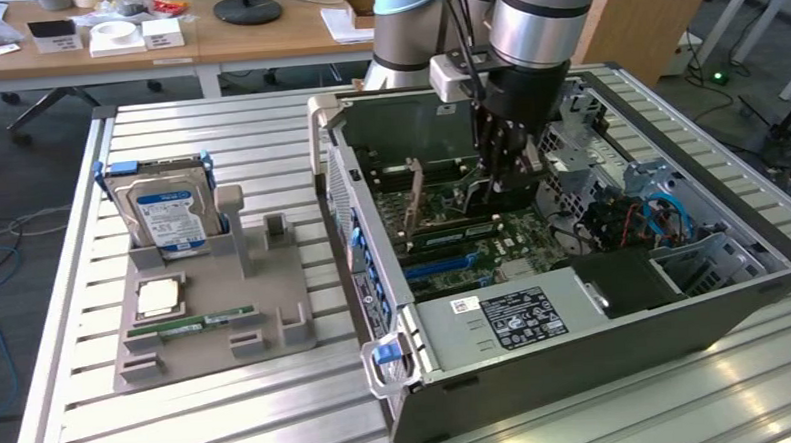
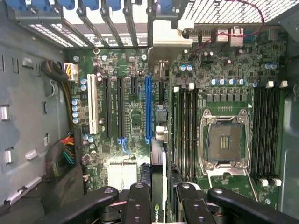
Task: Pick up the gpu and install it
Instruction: 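Insert the gpu into the slot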
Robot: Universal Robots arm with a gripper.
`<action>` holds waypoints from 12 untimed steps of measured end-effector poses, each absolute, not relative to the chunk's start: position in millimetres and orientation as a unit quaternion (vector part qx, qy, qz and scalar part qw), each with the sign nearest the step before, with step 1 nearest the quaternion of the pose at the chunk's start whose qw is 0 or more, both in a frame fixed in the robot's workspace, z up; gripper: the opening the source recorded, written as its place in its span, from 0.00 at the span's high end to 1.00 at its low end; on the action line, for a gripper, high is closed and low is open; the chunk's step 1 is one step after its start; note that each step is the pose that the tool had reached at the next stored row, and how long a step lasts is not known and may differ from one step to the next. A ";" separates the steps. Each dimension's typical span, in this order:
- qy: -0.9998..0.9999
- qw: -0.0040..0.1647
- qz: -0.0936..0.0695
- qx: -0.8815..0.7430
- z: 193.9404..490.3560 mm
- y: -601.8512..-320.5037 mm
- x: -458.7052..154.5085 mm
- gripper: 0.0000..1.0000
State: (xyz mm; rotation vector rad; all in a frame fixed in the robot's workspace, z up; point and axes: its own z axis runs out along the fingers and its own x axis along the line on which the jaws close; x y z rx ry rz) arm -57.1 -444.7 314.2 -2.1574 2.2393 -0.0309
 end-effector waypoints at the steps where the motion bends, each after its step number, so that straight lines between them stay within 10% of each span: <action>1: 0.720 0.016 -0.010 -0.694 314.1 -444.7 -57.8 0.74; 12: 0.720 0.016 -0.010 -0.694 310.0 -447.9 -59.5 0.74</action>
